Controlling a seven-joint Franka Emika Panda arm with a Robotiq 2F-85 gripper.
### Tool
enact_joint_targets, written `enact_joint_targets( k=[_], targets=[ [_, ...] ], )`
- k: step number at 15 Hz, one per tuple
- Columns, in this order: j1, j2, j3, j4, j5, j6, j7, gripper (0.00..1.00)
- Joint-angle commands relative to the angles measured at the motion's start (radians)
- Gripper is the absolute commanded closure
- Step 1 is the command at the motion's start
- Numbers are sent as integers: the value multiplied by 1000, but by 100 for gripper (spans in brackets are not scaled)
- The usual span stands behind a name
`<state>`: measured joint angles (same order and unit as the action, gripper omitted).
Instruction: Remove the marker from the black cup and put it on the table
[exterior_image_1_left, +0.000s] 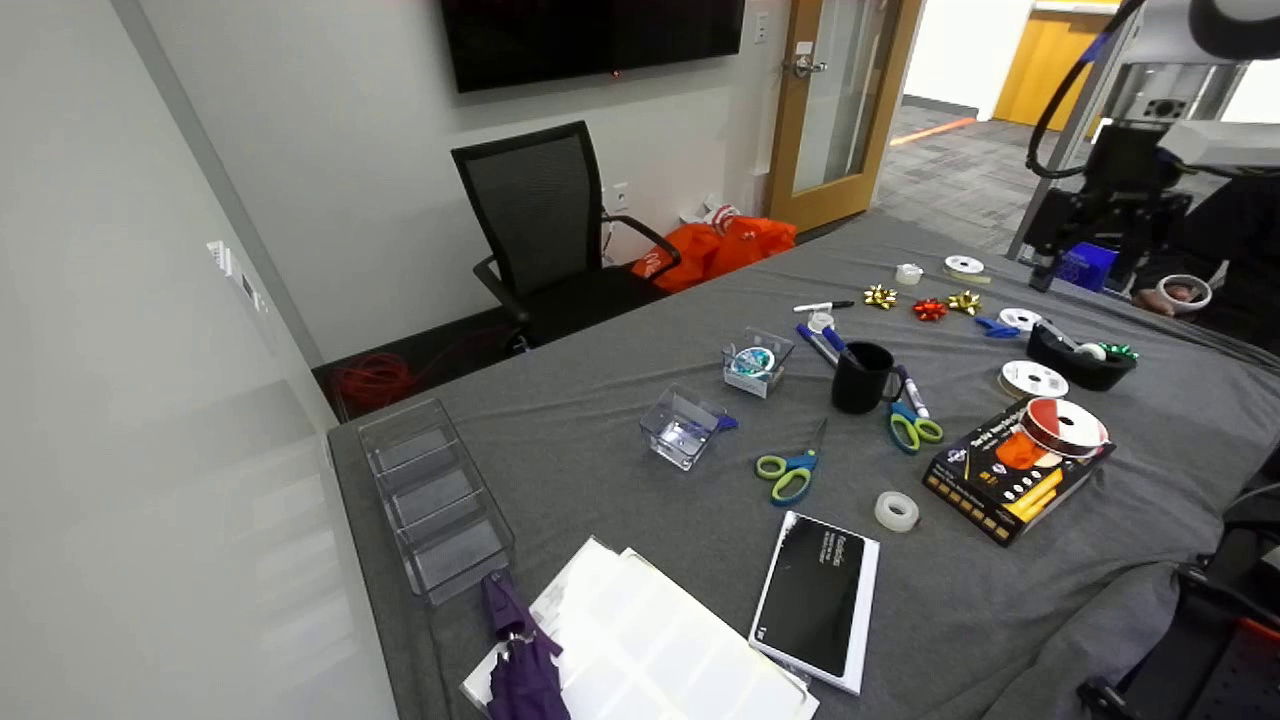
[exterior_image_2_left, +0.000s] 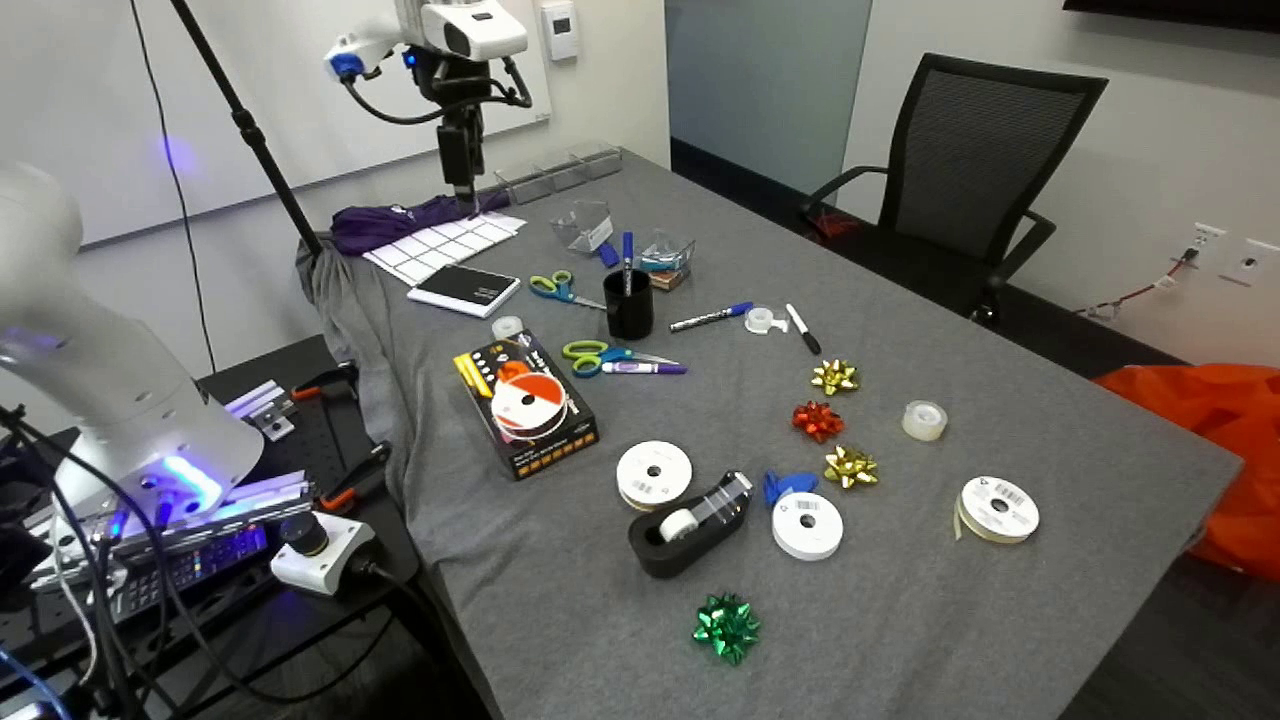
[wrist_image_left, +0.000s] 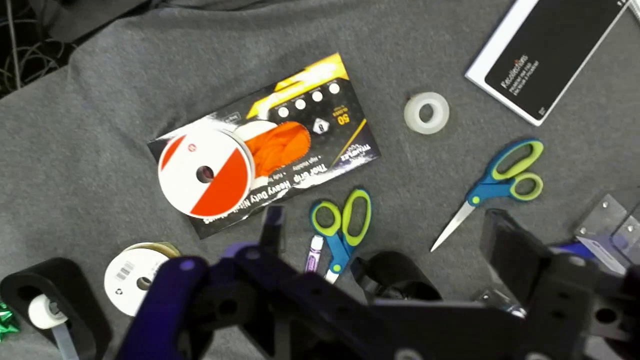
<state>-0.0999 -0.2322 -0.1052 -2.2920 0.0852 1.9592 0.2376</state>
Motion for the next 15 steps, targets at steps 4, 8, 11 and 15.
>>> enact_joint_targets(
  k=[4, 8, 11, 15],
  targets=[
    [12, 220, 30, 152, 198, 167, 265, 0],
    [22, 297, 29, 187, 248, 322, 442, 0],
    [30, 371, 18, 220, 150, 402, 653, 0],
    [30, 373, 14, 219, 100, 387, 704, 0]
  ],
)
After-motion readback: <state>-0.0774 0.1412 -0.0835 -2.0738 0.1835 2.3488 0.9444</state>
